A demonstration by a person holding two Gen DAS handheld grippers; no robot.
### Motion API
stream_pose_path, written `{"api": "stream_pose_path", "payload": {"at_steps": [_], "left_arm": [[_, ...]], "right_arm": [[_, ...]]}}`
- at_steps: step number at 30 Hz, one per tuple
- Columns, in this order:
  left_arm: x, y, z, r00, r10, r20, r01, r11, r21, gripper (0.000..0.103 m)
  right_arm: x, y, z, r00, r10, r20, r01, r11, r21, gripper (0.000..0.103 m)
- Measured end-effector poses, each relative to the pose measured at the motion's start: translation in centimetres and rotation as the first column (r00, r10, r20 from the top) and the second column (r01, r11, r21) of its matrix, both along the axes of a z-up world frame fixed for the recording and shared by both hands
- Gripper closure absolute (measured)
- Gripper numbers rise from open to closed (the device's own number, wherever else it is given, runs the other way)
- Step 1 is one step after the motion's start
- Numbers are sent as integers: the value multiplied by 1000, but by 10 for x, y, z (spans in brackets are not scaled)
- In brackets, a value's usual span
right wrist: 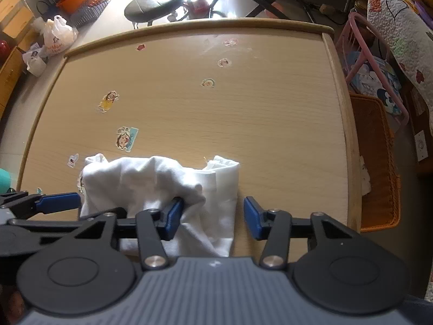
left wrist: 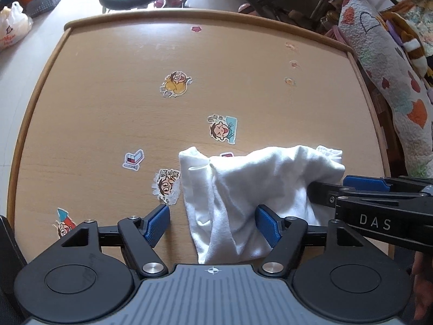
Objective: Fold clothes
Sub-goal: 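Grasp the folded bundle with the left gripper and lift it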
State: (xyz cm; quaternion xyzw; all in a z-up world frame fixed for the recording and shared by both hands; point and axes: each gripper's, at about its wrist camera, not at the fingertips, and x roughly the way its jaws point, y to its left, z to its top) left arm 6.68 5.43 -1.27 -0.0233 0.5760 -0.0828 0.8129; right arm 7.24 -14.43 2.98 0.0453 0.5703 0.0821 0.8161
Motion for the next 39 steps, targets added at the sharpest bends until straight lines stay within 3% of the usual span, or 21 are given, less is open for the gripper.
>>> {"api": "stream_pose_path", "payload": {"at_steps": [6,8,9,12,15,28,39], "left_arm": [[-5,2,1,1000,-24,17,25,999,-35,36],[-6,4,1,999,-29,22,30,998,-53,48],[-7,4,1,999,-32,24,33,998,-62,60],[-10,6,2,999,-39,32,42,995,-89,65],[-12,8,3,998,-47,40,51,992,-116,77],[-17,20,17,997,-48,63,58,985,-164,83],[-9,54,77,988,-23,155,48,987,-155,83]], "right_arm": [[-4,-2,-1,999,-32,5,31,997,74,78],[-6,-5,-3,999,-47,7,46,994,100,81],[-7,-7,-4,998,-54,9,53,992,112,82],[-9,-9,-4,998,-67,13,65,989,133,84],[-10,-10,-4,997,-74,11,71,988,140,88],[-13,4,18,998,-45,40,40,990,135,91],[10,31,68,991,26,129,-45,989,144,91]]}}
